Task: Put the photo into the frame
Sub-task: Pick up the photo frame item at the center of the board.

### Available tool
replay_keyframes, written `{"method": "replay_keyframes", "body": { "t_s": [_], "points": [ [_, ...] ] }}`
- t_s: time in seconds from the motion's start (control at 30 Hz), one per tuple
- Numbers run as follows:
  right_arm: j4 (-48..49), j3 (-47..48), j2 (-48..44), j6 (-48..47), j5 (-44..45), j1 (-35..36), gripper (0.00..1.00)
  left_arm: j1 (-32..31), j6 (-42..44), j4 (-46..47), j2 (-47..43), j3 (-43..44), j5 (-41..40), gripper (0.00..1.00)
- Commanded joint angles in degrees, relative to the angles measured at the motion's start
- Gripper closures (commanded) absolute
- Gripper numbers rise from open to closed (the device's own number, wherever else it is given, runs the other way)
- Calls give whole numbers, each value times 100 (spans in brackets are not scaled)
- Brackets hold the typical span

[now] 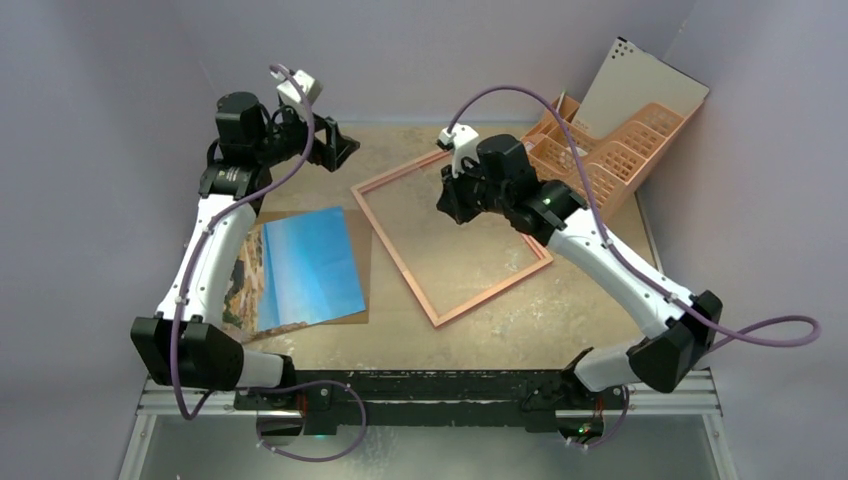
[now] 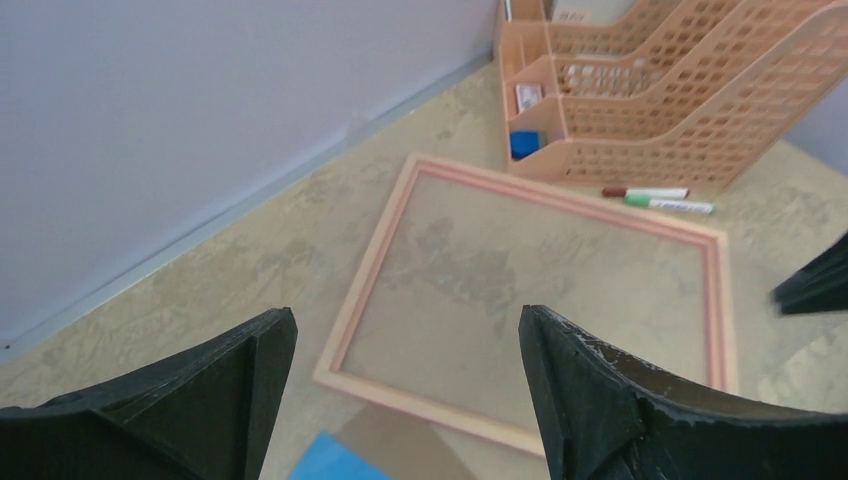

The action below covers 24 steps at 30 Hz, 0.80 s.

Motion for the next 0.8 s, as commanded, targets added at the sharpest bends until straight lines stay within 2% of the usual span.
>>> {"method": "replay_keyframes", "body": {
  "t_s": [0.0,0.17,0.3,0.5,0.67,0.77],
  "points": [
    [-23,-96,-491,-342,-39,-90,100,148,952,650,137,-407,325,14],
    [-112,-181,-724,-217,140,-131,100,311,1211,1160,397,-650,1069,15],
    [-128,-275,-857,-105,138,-145,100,479,1154,2079,544,-970,2109,16],
    [-130,-421,-1087,-112,-53,-145,100,725,1317,1885,1219,-556,3475,19],
    [-82,-494,-1274,-159,-194,-145,100,712,1199,1844,1573,-203,3862,20],
    [-61,-536,-1370,-211,-311,-142,100,639,722,1912,1765,51,3834,20]
  ]
}}
